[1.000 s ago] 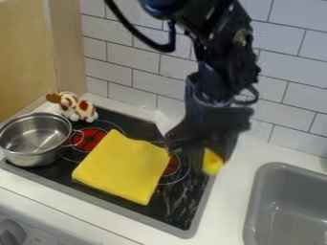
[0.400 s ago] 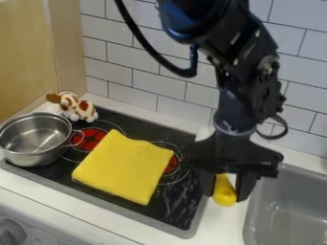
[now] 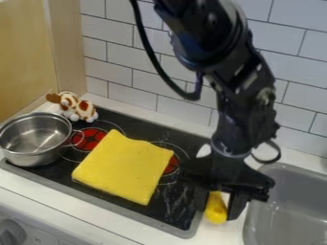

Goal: Taking the knife at the right side of the burner

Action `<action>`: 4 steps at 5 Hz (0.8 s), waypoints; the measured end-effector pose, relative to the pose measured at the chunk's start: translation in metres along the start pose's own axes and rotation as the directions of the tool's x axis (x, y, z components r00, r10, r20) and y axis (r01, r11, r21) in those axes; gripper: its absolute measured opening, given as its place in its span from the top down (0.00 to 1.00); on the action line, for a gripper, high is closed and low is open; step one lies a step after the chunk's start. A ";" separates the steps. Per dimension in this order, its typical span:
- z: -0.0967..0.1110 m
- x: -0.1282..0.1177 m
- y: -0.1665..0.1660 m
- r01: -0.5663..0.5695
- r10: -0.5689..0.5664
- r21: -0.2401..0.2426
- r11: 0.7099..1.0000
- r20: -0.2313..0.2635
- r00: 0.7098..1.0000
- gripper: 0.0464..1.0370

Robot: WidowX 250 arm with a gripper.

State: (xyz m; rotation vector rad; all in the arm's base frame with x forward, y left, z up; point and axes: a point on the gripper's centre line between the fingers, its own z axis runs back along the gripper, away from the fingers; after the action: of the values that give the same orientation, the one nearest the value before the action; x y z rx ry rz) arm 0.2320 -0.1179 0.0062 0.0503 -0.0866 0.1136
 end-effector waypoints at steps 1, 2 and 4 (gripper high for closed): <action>-0.009 0.003 -0.004 0.041 -0.041 0.006 0.999 -0.013 0.999 0.58; -0.011 0.004 -0.020 0.083 -0.083 -0.012 0.996 0.001 0.997 0.58; -0.015 -0.001 -0.024 0.098 -0.098 0.006 0.995 -0.039 0.994 0.25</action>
State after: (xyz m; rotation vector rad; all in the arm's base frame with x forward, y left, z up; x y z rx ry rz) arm 0.2345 -0.1409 -0.0101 0.0602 -0.0446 0.0165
